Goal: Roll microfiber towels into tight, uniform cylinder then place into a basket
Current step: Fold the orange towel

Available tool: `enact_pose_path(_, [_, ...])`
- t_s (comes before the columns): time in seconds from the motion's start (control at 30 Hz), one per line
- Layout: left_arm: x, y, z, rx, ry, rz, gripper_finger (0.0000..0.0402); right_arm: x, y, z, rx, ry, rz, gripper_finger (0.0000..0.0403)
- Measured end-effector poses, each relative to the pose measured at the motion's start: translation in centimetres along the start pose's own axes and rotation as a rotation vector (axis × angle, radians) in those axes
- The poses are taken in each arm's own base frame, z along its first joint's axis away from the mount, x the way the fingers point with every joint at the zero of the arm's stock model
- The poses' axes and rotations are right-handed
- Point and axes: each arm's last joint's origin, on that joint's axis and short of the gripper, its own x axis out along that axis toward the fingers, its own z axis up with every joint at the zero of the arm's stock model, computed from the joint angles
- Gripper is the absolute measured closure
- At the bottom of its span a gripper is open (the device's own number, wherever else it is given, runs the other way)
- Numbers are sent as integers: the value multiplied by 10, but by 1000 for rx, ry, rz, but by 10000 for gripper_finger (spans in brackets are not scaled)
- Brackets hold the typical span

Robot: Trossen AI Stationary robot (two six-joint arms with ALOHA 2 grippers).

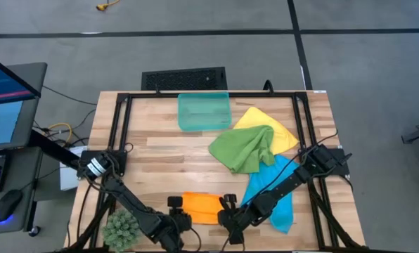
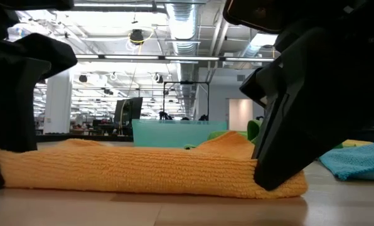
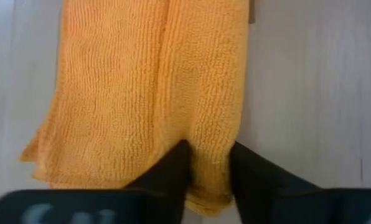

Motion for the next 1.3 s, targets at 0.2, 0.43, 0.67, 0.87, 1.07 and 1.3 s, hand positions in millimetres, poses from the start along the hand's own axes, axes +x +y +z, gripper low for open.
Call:
enact_pose_path(0.2, [-6,6,4,-63,25,-38,388,0,4,-1,-5,10,45,394])
enact_pose_path(0.43, [-34,24,22,-259,89,-243,397,0,11,3,15,-4,193,392])
enact_pose_path(0.67, [-34,52,43,-485,298,-451,392,-7,16,12,123,-36,304,393])
enact_pose_path(0.87, [-18,77,53,-585,407,-512,394,-23,14,21,221,-57,308,394])
enact_pose_path(1.07, [6,96,44,-690,493,-524,393,-20,-1,19,350,21,232,393])
enact_pose_path(1.3, [21,108,37,-743,530,-571,393,-17,-18,20,438,72,187,396])
